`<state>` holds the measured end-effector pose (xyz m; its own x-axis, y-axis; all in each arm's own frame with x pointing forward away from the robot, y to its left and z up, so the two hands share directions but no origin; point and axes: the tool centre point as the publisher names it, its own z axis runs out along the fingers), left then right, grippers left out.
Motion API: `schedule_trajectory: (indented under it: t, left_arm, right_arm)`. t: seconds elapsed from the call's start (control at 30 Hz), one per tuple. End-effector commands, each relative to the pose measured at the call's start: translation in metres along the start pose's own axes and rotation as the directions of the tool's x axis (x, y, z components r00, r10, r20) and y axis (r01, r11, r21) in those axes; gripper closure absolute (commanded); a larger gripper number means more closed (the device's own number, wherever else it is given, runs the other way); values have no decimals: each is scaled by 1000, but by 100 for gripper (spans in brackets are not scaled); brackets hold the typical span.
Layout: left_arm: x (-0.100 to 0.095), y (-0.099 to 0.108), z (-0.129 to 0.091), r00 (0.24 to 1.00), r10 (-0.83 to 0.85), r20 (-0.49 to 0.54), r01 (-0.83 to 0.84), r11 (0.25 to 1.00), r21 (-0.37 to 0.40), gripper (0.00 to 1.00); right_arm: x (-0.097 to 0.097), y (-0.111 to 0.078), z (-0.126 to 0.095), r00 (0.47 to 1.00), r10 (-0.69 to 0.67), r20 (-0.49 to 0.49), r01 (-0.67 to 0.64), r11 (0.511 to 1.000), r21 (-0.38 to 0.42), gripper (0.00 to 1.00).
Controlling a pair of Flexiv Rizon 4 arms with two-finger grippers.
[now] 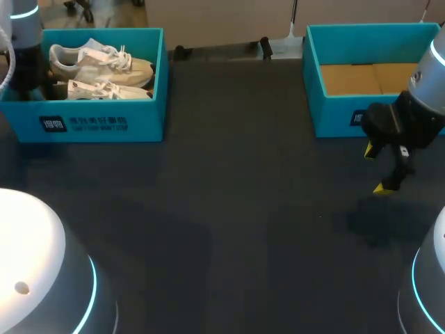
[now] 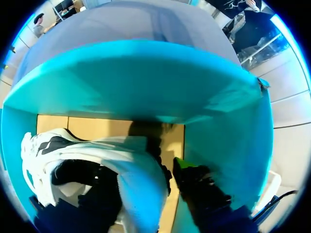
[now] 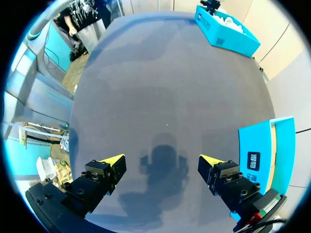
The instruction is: Take the shoe out of the shoebox, open the shoe tongue, remove and reinsert the insole, then place the shoe into the shoebox
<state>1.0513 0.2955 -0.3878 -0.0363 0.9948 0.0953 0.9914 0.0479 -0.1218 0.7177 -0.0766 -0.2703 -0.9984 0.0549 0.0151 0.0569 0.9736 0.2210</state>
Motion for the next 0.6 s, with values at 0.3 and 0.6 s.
schedule_trajectory:
  t: [0.3, 0.6]
  left_arm:
    - [10, 9, -2, 1000, -27, 0, 27, 999, 20, 100]
    - [21, 14, -14, 995, -96, 13, 96, 995, 26, 100]
  right_arm:
    - [1, 0, 0, 1000, 1, 1, -1, 1000, 1, 0]
    - [1, 0, 0, 1000, 1, 1, -1, 1000, 1, 0]
